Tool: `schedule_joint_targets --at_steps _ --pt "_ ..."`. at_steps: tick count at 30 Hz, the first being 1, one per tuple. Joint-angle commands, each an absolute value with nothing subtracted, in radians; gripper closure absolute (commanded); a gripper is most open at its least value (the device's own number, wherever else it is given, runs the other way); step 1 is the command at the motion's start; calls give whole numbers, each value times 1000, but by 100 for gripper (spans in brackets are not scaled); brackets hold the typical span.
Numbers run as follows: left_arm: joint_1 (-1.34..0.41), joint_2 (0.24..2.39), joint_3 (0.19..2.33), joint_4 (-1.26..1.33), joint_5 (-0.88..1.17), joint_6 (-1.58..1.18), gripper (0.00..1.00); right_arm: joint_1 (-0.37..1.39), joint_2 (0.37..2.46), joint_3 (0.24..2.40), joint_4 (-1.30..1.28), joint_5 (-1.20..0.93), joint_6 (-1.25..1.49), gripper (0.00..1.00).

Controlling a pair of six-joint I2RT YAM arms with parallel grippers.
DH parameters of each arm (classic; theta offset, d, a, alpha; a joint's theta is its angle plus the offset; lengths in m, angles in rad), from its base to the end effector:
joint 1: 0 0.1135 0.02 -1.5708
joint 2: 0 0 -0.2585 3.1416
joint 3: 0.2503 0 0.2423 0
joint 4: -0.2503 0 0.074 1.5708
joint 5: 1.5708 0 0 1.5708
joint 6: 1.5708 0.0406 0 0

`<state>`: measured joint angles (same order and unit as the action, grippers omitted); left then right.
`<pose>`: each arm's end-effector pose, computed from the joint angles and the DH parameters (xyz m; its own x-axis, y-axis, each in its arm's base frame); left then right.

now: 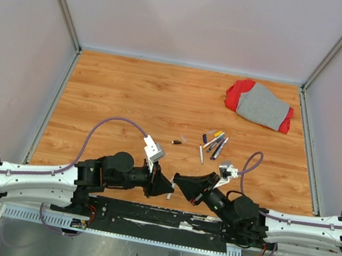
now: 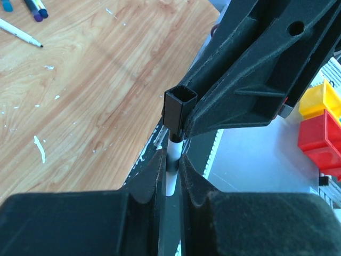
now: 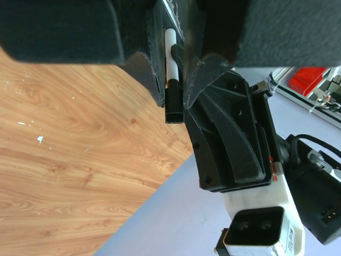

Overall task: Insert the pens into the pen caps
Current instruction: Insert the pen cap onto the pen, then place the pen at the center of the board.

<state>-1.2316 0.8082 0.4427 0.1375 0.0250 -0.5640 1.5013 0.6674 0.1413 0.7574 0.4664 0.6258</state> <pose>0.0635 -0.1830 0.2467 -0.5718 0.0146 -0.8202 0.7634 0.3756 -0.5255 0.0291 0.1558 0.2328 -0.4912 0.4775 -0.7285 -0.7069 0.2702 0.6537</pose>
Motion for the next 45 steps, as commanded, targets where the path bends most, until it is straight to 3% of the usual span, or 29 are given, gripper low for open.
schedule_joint_targets --at_steps 1,13,22,32,36,40,45 --pt "-1194 761 513 516 -194 -554 99 1585 659 102 394 320 616 99" --pt "-1193 802 491 390 -129 -509 100 1585 530 301 236 486 422 98" --pt "-1193 826 480 312 -87 -430 100 1585 524 490 138 522 255 69" --pt "-1193 741 444 232 -112 -363 99 1583 391 498 -96 691 252 43" --pt "-1193 705 450 204 -77 -303 99 1556 450 575 -314 791 362 40" --pt "-1193 685 454 205 -6 -248 100 1466 519 625 -428 730 445 39" --pt "-1193 677 464 207 51 -216 99 1212 550 617 -438 441 491 39"
